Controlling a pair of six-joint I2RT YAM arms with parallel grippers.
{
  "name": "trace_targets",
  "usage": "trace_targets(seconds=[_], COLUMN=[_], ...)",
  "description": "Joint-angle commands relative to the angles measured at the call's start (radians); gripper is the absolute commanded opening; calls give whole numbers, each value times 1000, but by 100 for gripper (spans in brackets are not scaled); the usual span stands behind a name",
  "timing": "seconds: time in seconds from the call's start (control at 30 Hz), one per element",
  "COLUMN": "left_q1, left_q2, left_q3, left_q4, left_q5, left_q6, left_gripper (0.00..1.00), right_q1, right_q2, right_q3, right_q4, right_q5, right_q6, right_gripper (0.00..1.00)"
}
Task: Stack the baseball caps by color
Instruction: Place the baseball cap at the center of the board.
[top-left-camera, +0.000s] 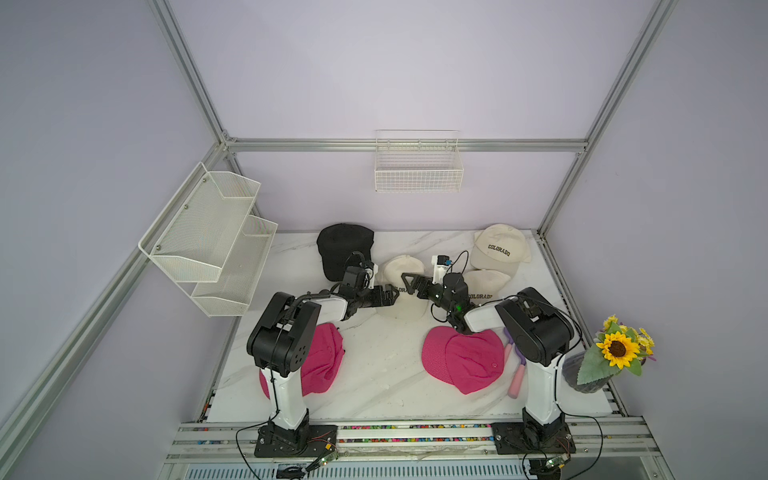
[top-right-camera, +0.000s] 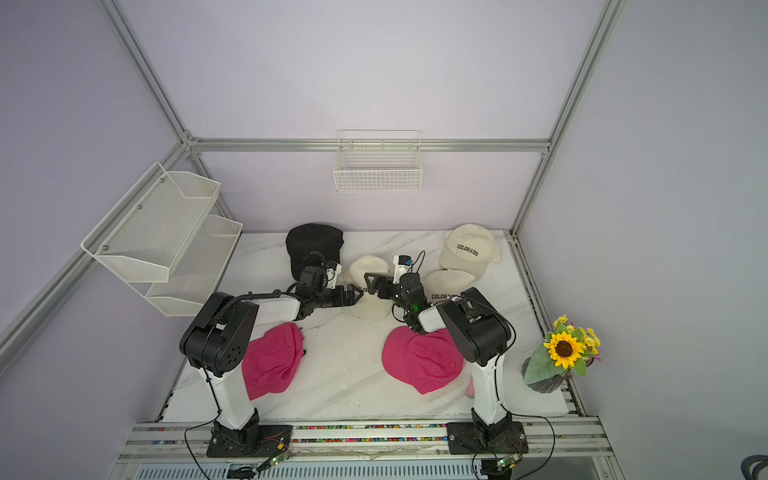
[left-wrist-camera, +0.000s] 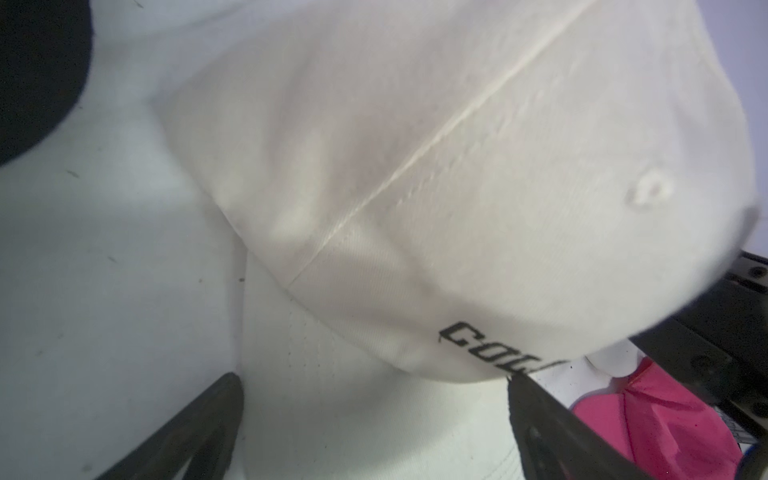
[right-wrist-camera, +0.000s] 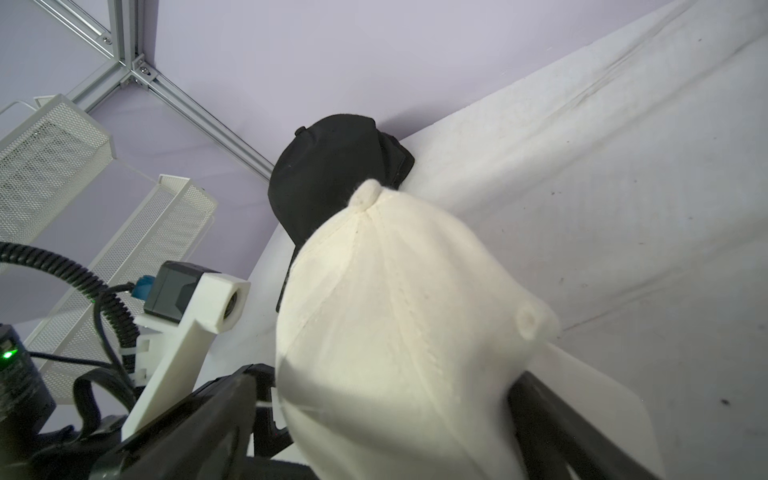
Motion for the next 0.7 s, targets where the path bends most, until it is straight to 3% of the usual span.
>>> trace_targets(seconds=[0.0,0.33,0.67], left_q1=[-21,-19,-8], left_q2=[-26,-64,-51], left_q3=[-13,-15,1], left_q4=[-66,-49,-74], left_q5=[-8,-50,-52], left_q6=[-53,-130,-85], left_gripper=[100,100,100], right_q1=[24,15,12], right_q2=[7,40,-52], right_q3=[24,181,127], right_q4=[-13,-246,-277], right_q5=[21,171,269], right_q6=[-4,-89,-38], right_gripper=[97,97,97])
